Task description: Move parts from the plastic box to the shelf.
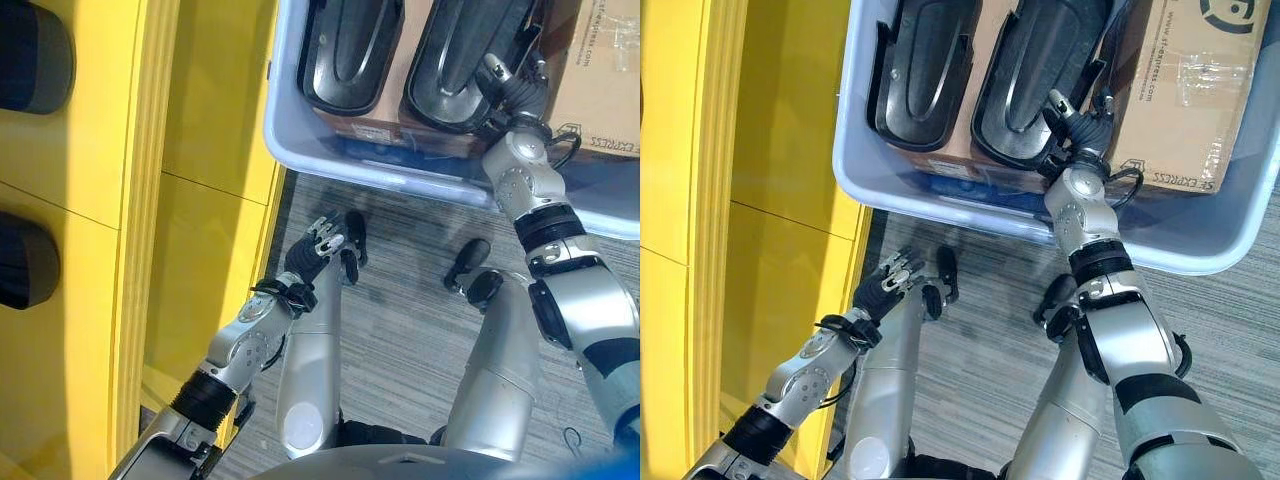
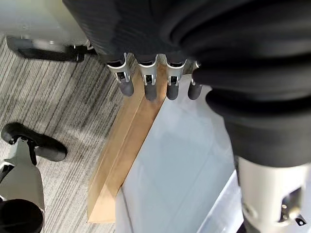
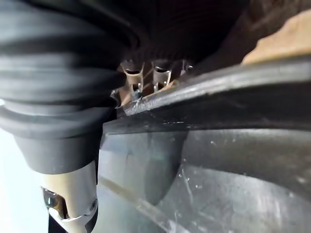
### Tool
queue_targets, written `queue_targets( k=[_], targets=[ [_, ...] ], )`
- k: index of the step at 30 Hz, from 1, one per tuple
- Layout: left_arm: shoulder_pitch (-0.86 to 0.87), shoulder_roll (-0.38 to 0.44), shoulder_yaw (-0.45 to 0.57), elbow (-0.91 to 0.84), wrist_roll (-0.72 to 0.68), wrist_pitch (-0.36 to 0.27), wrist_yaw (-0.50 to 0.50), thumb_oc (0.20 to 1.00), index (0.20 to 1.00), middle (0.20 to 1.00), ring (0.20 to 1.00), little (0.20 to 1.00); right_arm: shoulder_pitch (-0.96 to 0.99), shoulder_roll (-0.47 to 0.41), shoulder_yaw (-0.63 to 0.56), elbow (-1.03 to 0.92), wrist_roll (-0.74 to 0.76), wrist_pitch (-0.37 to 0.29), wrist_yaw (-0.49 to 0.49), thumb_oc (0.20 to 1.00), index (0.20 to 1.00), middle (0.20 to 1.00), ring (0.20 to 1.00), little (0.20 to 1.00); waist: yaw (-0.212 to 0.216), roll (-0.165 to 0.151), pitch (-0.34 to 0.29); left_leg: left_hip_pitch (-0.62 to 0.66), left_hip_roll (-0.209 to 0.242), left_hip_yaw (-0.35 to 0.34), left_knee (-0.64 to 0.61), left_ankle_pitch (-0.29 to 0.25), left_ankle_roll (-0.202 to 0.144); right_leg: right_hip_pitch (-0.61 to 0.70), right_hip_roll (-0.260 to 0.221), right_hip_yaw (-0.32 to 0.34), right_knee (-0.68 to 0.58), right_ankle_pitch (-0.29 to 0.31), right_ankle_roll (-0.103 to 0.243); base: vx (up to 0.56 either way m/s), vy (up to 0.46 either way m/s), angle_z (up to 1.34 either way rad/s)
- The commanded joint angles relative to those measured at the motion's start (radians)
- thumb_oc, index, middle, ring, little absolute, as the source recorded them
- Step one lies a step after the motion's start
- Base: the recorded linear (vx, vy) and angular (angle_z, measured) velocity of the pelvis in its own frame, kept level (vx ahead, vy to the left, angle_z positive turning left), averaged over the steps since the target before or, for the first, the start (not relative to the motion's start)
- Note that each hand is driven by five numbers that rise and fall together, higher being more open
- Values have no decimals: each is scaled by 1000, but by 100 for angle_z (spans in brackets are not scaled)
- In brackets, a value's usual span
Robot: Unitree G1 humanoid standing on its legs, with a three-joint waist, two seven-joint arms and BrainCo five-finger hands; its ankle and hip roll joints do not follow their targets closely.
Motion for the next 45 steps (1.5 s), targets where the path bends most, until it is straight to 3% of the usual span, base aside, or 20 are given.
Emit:
queue_targets(
  k=[1, 2, 4, 5, 12, 16, 19, 26, 29, 35, 38, 45],
  targets=[
    [32, -2, -18, -92, 12, -6, -19, 1000, 1000, 1000, 1000, 1000, 95, 92, 64, -52, 46, 97, 159, 1000, 1000, 1000, 1000, 1000, 37, 77, -16, -4, -44, -3, -77, -15, 24, 0, 18, -7, 99, -37, 60, 0, 0, 0],
    [35, 1, -14, -92, 13, -5, -24, 1000, 1000, 1000, 1000, 1000, 94, 91, 73, -58, 33, 119, 179, 1000, 1000, 1000, 1000, 1000, 38, 76, -16, -3, -44, -4, -79, -13, 24, 1, 19, -9, 97, -35, 60, 0, 0, 0],
    [44, 8, -11, -97, 14, -5, -31, 1000, 1000, 1000, 1000, 1000, 91, 92, 99, -71, -3, 150, 216, 495, 495, 495, 495, 495, 41, 75, -16, 1, -43, -6, -79, -11, 22, 6, 19, -11, 95, -33, 59, 0, 0, 0],
    [46, 14, -5, -101, 7, -3, -35, 1000, 1000, 1000, 1000, 1000, 84, 88, 121, -77, -46, 166, 208, 200, 200, 200, 200, 200, 43, 73, -16, 6, -42, -7, -81, -9, 21, 12, 19, -12, 92, -31, 59, 0, 0, 0],
    [58, 48, 9, -115, -5, 12, -56, 1000, 1000, 1000, 1000, 1000, 31, 40, 191, -6, -214, 290, 296, 200, 200, 200, 200, 200, 60, 73, -16, 15, -46, -17, -89, 1, 18, 26, 15, -23, 90, -25, 59, -2, -9, 1],
    [62, 65, 11, -113, -19, -1, -74, 1000, 1000, 1000, 1000, 1000, -28, -10, 283, 82, -612, 387, 305, 200, 200, 200, 200, 200, 74, 72, -16, 23, -46, -26, -107, 14, 13, 41, 15, -35, 74, -14, 62, -20, -31, 7],
    [53, 65, 13, -116, -19, -3, -71, 1000, 1000, 1000, 1000, 1000, -45, -34, 333, 152, -616, 450, 261, 200, 200, 200, 200, 200, 79, 71, -16, 32, -50, -33, -133, 31, 9, 51, 20, -41, 56, -5, 64, -15, -13, 3],
    [37, 74, 2, -99, -22, -14, -94, 1000, 1000, 1000, 1000, 1000, -81, -50, 366, 357, -515, 437, 280, 200, 200, 200, 200, 200, 103, 83, -16, 71, -69, -47, -227, 85, 0, 100, 35, -64, -37, 39, 71, -50, -12, 2],
    [34, 71, 3, -95, -14, -21, -99, 1000, 1000, 1000, 1000, 1000, -69, -47, 364, 381, -541, 363, 285, 200, 200, 200, 200, 200, 104, 83, -16, 91, -74, -50, -258, 102, -1, 117, 43, -65, -65, 54, 75, -58, -2, 3],
    [50, 72, 15, -91, -3, -34, -108, 1000, 1000, 1000, 1000, 1000, -24, -27, 347, 289, -539, 69, 205, 200, 200, 200, 200, 200, 96, 69, -16, 187, -89, -50, -361, 148, -12, 206, 70, -67, -186, 101, 86, -54, -7, -5],
    [71, 59, 32, -80, 7, -67, -110, 1000, 1000, 1000, 1000, 1000, 62, -16, 299, 152, -509, -35, 161, 200, 200, 200, 200, 200, 70, 49, -16, 277, -91, -37, -445, 177, -22, 282, 96, -59, -282, 129, 97, -63, 30, -12],
    [98, 43, 62, -38, 24, -115, -104, 1000, 1000, 1000, 1000, 1000, 220, 7, 213, -60, -466, -134, 120, 200, 200, 200, 200, 200, 24, 14, -16, 441, -81, -6, -569, 209, -35, 423, 119, -51, -409, 162, 115, -36, 14, -17]
  ],
)
